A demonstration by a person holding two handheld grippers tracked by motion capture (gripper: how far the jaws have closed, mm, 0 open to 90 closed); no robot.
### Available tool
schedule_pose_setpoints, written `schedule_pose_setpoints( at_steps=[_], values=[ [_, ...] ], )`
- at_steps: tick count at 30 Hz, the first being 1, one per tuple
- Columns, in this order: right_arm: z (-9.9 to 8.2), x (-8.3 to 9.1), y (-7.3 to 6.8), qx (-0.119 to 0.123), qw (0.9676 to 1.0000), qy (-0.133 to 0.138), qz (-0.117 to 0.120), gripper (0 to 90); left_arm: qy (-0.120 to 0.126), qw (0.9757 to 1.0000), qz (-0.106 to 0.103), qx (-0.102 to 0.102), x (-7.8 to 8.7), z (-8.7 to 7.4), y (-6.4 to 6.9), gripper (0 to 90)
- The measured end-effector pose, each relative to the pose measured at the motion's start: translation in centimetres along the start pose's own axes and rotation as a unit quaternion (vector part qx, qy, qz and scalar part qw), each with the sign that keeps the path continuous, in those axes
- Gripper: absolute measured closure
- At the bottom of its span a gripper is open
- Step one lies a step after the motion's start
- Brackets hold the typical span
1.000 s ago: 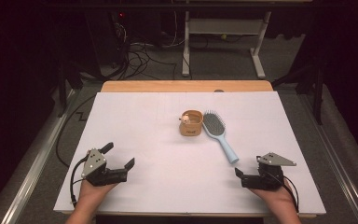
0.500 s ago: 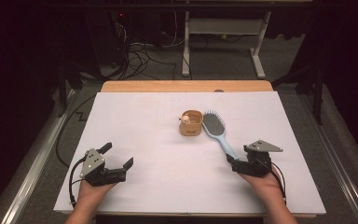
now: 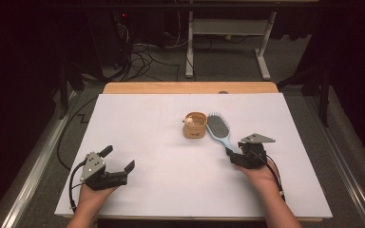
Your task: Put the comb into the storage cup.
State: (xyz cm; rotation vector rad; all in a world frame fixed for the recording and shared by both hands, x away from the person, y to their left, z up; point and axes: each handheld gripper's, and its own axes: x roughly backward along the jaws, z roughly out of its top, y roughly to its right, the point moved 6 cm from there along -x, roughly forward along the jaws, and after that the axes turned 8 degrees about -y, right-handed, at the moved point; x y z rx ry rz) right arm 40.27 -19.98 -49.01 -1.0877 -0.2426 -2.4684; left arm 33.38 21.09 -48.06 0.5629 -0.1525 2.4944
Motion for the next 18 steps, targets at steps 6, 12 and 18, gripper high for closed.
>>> schedule_pose_setpoints(
  at_steps=[6, 12, 18],
  values=[
    [0.06, -0.38, -0.38, 0.010, 0.9998, -0.012, -0.012, 49.4, 0.001, 1.0000, 0.002, 0.003, 0.11, -0.09, -0.17, 3.6],
    [-0.30, -0.71, -0.38, 0.009, 0.9995, -0.025, -0.017, 51.6, -0.001, 1.0000, 0.000, 0.004, 0.04, -0.09, -0.12, 3.7],
    [-0.55, -1.03, -0.35, 0.007, 0.9990, -0.034, -0.029, 57.1, 0.001, 1.0000, 0.002, 0.001, 0.19, -0.02, -0.04, 4.0]
  ],
)
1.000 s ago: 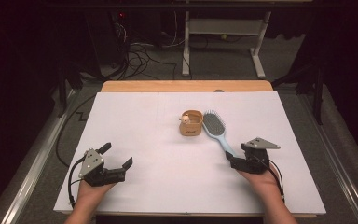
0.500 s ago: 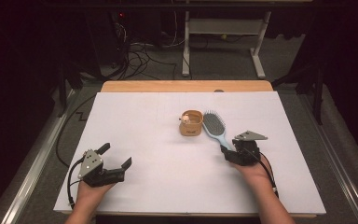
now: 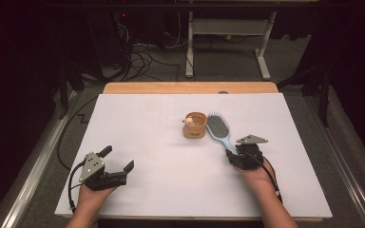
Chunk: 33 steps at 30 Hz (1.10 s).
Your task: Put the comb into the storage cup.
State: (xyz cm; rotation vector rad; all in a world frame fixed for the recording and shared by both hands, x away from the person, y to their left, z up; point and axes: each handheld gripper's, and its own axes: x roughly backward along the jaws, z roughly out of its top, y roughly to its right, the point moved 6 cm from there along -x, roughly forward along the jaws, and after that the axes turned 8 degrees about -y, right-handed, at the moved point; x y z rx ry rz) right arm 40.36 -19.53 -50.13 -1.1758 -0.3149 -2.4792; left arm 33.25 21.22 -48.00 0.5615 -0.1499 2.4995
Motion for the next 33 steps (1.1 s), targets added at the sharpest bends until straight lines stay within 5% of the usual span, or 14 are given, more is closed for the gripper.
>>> schedule_pose_setpoints(
  at_steps=[21, 33],
  values=[
    [-0.5, 0.5, 0.4, -0.001, 0.9997, -0.003, -0.022, 66.3, -0.001, 1.0000, -0.001, 0.000, 0.0, 0.0, 0.0, 4.5],
    [-2.7, 2.3, 0.8, 0.003, 0.9996, -0.002, -0.027, 66.3, -0.004, 0.9999, -0.012, 0.002, -0.2, -0.1, 0.1, 4.5]
  ],
)
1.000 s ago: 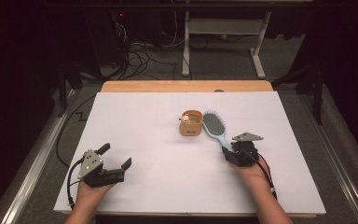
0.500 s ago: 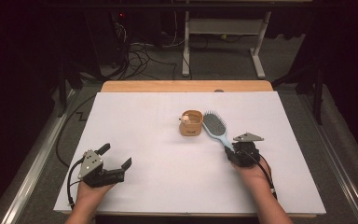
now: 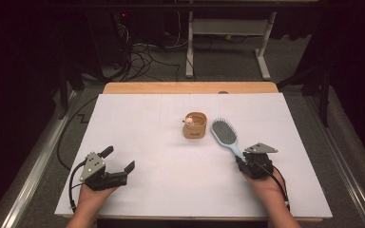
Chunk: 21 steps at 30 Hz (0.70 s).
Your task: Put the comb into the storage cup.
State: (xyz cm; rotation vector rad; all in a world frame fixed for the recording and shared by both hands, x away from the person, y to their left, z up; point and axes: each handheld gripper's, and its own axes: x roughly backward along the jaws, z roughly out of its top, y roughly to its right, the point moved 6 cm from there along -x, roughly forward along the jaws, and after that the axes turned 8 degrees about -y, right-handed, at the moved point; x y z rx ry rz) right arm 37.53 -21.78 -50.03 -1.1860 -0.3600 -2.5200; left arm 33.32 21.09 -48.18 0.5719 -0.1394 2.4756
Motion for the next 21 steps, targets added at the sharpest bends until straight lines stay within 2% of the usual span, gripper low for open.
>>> schedule_pose_setpoints(
  at_steps=[8, 21],
  values=[
    [-2.1, 1.7, 0.1, 0.007, 1.0000, 0.001, 0.002, 66.3, -0.001, 1.0000, -0.002, 0.001, -0.1, 0.0, 0.0, 4.5],
    [-5.1, 4.0, 0.7, 0.004, 1.0000, 0.001, 0.004, 66.3, -0.001, 0.9999, -0.015, 0.004, -0.5, -0.2, 0.3, 1.9]
  ],
)
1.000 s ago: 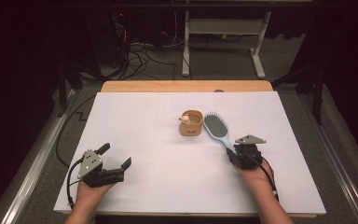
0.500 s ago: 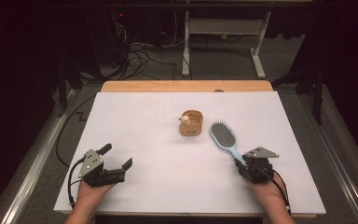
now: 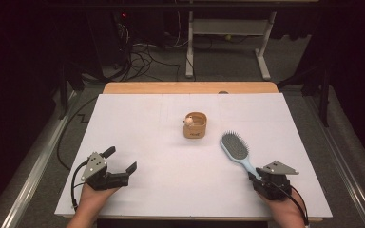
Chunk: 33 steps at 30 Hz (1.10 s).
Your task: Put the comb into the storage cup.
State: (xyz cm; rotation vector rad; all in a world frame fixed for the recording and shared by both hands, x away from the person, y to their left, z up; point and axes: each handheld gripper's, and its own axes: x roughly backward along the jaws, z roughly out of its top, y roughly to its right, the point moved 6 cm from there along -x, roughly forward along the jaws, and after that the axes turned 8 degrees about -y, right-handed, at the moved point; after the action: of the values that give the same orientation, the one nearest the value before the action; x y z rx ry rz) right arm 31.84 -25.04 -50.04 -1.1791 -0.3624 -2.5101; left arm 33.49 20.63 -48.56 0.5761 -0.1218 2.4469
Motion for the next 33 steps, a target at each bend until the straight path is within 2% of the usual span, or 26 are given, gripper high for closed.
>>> schedule_pose_setpoints(
  at_steps=[8, 14, 24, 27, 33],
  values=[
    [-1.2, 0.9, 0.2, -0.001, 1.0000, 0.002, -0.001, 66.2, 0.000, 1.0000, 0.000, 0.001, -0.1, 0.0, 0.1, 0.3],
    [-1.2, 0.9, 0.3, -0.002, 1.0000, 0.003, 0.002, 66.2, -0.002, 0.9999, -0.006, 0.008, -0.2, 0.1, 0.1, 0.1],
    [-1.2, 0.9, 0.4, -0.005, 0.9999, 0.006, 0.008, 65.0, -0.001, 1.0000, -0.002, 0.004, -0.2, 0.1, 0.1, 0.1],
    [-1.2, 0.8, 0.4, -0.008, 0.9997, 0.010, 0.021, 55.4, -0.001, 1.0000, -0.003, 0.003, -0.1, 0.1, 0.1, 0.1],
    [-0.8, 1.0, 0.4, -0.012, 0.9988, 0.032, 0.034, 39.7, 0.002, 1.0000, -0.003, -0.004, -0.1, 0.1, 0.2, 0.0]
  ],
)
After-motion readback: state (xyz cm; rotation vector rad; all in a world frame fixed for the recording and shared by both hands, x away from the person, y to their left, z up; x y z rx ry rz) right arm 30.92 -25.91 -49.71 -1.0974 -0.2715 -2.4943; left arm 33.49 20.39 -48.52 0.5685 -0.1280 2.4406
